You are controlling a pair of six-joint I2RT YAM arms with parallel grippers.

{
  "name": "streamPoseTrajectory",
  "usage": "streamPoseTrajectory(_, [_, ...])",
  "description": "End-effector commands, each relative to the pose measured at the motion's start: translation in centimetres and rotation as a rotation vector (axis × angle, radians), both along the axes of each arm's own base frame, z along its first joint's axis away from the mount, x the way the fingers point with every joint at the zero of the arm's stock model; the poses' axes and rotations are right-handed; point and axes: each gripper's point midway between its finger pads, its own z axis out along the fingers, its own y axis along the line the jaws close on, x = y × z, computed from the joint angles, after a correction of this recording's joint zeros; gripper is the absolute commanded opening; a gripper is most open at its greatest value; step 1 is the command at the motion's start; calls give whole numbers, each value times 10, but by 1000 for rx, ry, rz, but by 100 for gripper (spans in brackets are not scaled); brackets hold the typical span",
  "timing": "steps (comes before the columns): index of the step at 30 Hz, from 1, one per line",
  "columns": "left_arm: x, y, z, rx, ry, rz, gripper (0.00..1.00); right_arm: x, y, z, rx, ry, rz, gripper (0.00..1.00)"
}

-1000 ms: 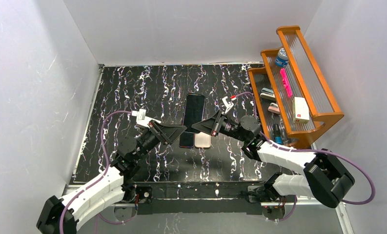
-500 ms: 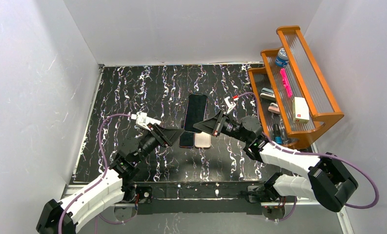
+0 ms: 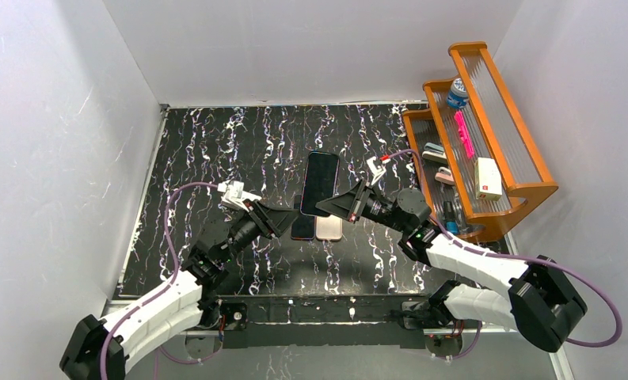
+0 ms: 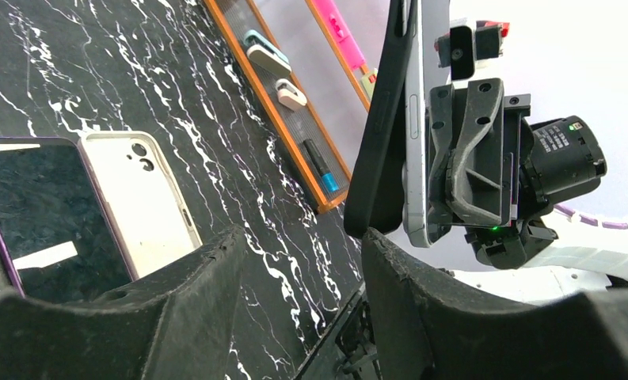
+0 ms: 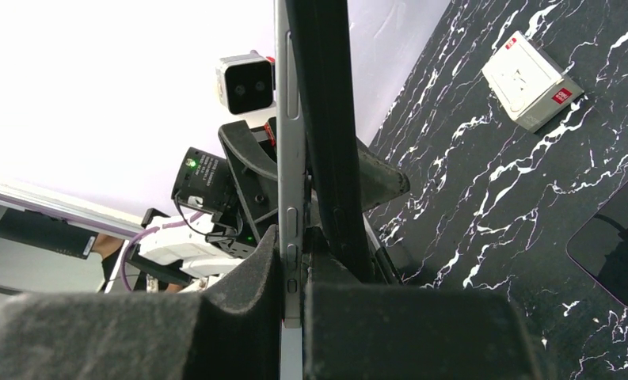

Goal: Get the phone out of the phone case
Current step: Remove the phone case from the phone.

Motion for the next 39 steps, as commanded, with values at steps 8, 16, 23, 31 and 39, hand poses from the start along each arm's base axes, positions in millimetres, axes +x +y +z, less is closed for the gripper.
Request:
streamPoseTrajectory(8, [-9, -32, 53, -94, -104, -190, 59, -10, -3, 46, 99, -151, 33, 1])
streamPoseTrajectory(16, [1, -44, 64, -113, -103, -218, 19, -16, -2, 42, 91, -155, 68, 1])
streamPoseTrajectory(23, [25, -37, 32, 13, -28, -105, 0, -18, -5, 42, 62, -178, 64, 1])
streamPoseTrajectory(31, [59, -11, -22, 301, 111, 96, 0, -13, -13, 37, -13, -210, -1, 1])
streamPoseTrajectory(39, [76, -4, -54, 377, 239, 135, 0, -1, -27, 24, -118, -220, -106, 1])
